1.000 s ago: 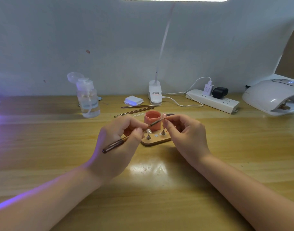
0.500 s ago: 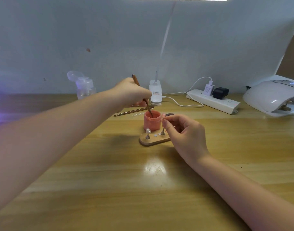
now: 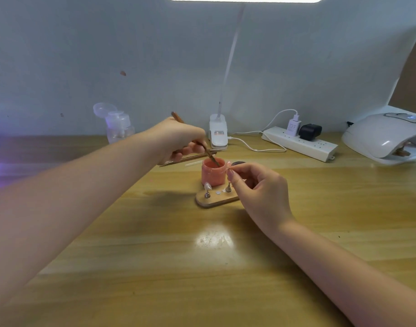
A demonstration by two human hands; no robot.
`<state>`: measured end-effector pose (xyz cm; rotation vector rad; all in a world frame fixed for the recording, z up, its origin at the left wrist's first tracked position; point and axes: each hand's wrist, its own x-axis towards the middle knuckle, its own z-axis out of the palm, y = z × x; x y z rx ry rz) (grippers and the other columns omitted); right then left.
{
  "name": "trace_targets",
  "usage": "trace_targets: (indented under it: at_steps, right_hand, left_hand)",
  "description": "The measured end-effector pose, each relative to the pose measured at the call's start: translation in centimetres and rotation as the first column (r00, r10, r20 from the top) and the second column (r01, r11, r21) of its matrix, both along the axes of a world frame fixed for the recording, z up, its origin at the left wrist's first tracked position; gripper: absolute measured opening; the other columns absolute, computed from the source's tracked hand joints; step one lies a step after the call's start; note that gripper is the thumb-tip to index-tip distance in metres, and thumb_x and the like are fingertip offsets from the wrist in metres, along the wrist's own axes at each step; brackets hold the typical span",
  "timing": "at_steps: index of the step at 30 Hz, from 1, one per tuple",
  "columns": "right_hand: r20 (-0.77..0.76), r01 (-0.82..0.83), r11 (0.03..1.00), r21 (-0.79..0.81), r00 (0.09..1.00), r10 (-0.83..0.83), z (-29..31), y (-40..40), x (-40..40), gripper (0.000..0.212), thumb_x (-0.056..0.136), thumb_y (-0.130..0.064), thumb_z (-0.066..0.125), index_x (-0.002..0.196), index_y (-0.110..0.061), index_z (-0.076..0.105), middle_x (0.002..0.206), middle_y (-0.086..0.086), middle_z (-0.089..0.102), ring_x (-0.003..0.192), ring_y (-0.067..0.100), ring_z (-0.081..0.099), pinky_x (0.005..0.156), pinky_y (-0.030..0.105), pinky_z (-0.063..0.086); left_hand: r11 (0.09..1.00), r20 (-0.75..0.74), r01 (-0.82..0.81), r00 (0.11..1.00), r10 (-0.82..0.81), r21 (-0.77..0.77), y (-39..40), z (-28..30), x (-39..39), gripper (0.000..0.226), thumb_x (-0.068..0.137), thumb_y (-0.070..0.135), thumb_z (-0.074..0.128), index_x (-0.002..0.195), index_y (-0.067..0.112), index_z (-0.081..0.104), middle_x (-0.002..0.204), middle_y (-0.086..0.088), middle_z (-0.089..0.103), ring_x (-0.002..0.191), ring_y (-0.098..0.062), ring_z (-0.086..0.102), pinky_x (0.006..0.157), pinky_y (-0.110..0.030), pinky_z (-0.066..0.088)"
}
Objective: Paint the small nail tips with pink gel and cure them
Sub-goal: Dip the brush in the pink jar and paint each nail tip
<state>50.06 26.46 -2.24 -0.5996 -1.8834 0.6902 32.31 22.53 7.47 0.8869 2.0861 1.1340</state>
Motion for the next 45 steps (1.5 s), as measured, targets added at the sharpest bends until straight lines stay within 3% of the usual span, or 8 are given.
trace_targets:
  at_steps: [9,11,15,20,27,37,40,45]
  right_hand:
    - [0.016,0.013,1.0,0.014,1.0,-0.013,-0.1,0.2,0.0,0.009,0.085,-0.013,0.071,0.092,-0.018,0.073,0.074,-0.009,0.069,0.059,0.012,0.057,0.057,0.026,0.048]
    - [0.023,0.02,1.0,0.02,1.0,-0.021,0.0,0.2,0.0,0.008,0.085,-0.014,0.072,0.092,-0.017,0.074,0.074,-0.009,0.069,0.059,0.011,0.057,0.057,0.026,0.048]
    - [0.028,0.021,1.0,0.012,0.999,-0.021,0.0,0.2,0.0,0.008,0.085,-0.015,0.072,0.092,-0.016,0.074,0.075,-0.007,0.07,0.061,0.013,0.059,0.06,0.033,0.051]
    - [0.038,0.02,1.0,0.02,0.999,-0.021,-0.1,0.2,0.0,0.009,0.085,-0.016,0.072,0.094,-0.016,0.074,0.076,-0.006,0.071,0.061,0.011,0.059,0.059,0.031,0.052]
    - [0.056,0.019,0.999,0.038,0.998,-0.021,-0.1,0.3,0.0,0.01,0.085,-0.016,0.071,0.095,-0.016,0.073,0.076,-0.006,0.07,0.061,0.01,0.058,0.057,0.026,0.051]
    - [0.05,0.015,0.999,0.036,0.999,-0.017,-0.1,0.2,0.1,0.009,0.085,-0.018,0.072,0.094,-0.018,0.073,0.076,-0.007,0.07,0.062,0.011,0.06,0.059,0.031,0.052]
    - [0.046,0.013,0.999,0.039,0.999,-0.015,-0.1,0.1,0.1,0.008,0.085,-0.017,0.072,0.093,-0.018,0.073,0.077,-0.006,0.07,0.062,0.013,0.06,0.059,0.032,0.052]
    - [0.041,0.012,0.999,0.034,0.999,-0.014,-0.1,0.0,0.1,0.008,0.085,-0.017,0.072,0.093,-0.017,0.074,0.075,-0.005,0.07,0.061,0.013,0.06,0.059,0.034,0.052]
  left_hand:
    - [0.936,0.418,-0.16,0.908,0.016,0.313,-5.1,-1.9,-1.1,0.011,0.09,0.016,0.061,0.083,0.013,0.068,0.058,0.005,0.065,0.045,-0.001,0.048,0.048,-0.013,0.039]
    - [0.901,0.409,-0.172,0.912,-0.006,0.398,-6.0,-2.9,-0.5,0.01,0.089,0.017,0.064,0.084,0.012,0.07,0.062,0.004,0.068,0.049,-0.001,0.05,0.049,-0.013,0.042]
    - [0.839,0.152,-0.103,0.988,0.024,0.535,-7.3,-5.3,0.7,0.012,0.091,0.023,0.064,0.089,0.017,0.074,0.075,0.001,0.074,0.06,-0.003,0.054,0.06,-0.018,0.046]
    - [0.815,-0.009,-0.072,0.995,0.094,0.576,-7.3,-6.4,1.3,0.013,0.093,0.024,0.06,0.091,0.021,0.073,0.076,0.005,0.075,0.06,0.002,0.055,0.058,-0.011,0.048]
    - [0.829,0.201,-0.216,0.971,0.128,0.516,-6.4,-7.1,0.6,0.018,0.093,0.019,0.058,0.082,0.018,0.072,0.07,-0.002,0.074,0.051,-0.003,0.051,0.059,-0.024,0.042]
    - [0.745,0.435,-0.343,0.897,0.079,0.573,-7.0,-7.1,-0.6,0.016,0.093,0.014,0.058,0.084,0.009,0.069,0.067,-0.006,0.072,0.052,-0.006,0.055,0.047,-0.015,0.044]
    - [0.708,0.318,-0.254,0.947,0.045,0.658,-7.8,-7.0,0.2,0.019,0.096,0.013,0.053,0.088,0.014,0.07,0.071,-0.004,0.072,0.064,-0.009,0.058,0.057,-0.018,0.046]
    - [0.704,-0.238,0.162,0.971,0.01,0.691,-10.0,-7.1,2.8,0.018,0.088,0.022,0.056,0.099,0.029,0.068,0.083,0.007,0.073,0.076,-0.005,0.064,0.067,-0.012,0.047]
